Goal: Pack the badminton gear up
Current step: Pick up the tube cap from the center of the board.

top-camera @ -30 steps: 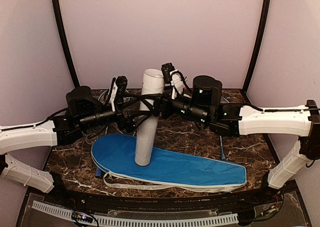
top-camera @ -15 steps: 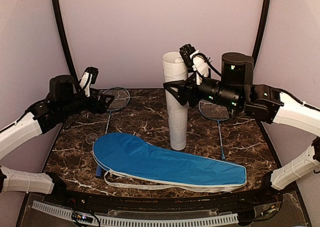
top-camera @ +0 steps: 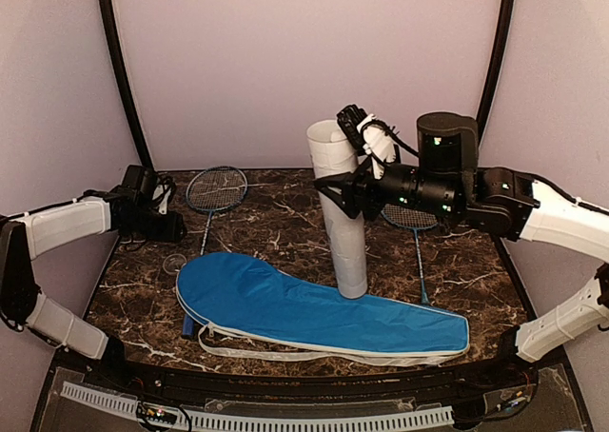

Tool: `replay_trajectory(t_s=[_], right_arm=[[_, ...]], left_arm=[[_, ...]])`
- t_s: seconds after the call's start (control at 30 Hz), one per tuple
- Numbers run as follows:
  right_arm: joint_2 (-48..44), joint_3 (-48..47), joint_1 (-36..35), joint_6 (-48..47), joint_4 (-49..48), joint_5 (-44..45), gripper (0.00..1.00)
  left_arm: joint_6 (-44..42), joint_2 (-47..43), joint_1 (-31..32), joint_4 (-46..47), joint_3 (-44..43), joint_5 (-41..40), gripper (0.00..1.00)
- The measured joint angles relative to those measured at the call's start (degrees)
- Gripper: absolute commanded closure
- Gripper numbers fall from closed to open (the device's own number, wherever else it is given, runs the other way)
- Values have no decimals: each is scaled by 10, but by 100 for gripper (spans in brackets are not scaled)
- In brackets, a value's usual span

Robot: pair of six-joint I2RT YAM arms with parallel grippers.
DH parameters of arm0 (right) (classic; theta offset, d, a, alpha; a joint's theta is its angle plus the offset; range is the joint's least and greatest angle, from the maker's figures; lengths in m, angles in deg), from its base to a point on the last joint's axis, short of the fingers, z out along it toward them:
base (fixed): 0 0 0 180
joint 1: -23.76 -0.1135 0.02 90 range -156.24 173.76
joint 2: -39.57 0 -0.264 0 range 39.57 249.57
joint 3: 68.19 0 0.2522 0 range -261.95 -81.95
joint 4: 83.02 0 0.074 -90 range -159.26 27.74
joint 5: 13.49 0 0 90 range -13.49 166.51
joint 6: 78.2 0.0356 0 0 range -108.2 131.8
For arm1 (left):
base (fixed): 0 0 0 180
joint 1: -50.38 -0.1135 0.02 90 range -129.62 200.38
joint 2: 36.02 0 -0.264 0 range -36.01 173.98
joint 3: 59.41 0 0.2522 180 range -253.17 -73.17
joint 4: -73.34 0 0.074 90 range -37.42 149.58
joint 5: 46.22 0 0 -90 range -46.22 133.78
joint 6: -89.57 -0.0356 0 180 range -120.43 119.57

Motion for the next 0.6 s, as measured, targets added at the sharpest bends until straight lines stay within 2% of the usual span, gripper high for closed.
replay_trajectory(t_s=[0.1,0.4,0.5,0.6], right_arm=[[6,0,0,-2,-4,-3,43],[26,0,0,-12,-14,-15,43],[27,0,0,-12,-17,-16,43],[28,0,0,-12,-18,-18,43]], left_arm=[[2,23,0,-10,0,18,55],[25,70,0,-36,4,37,58],[34,79,0,-40,8,45,65],[39,99,0,-43,8,51,66]])
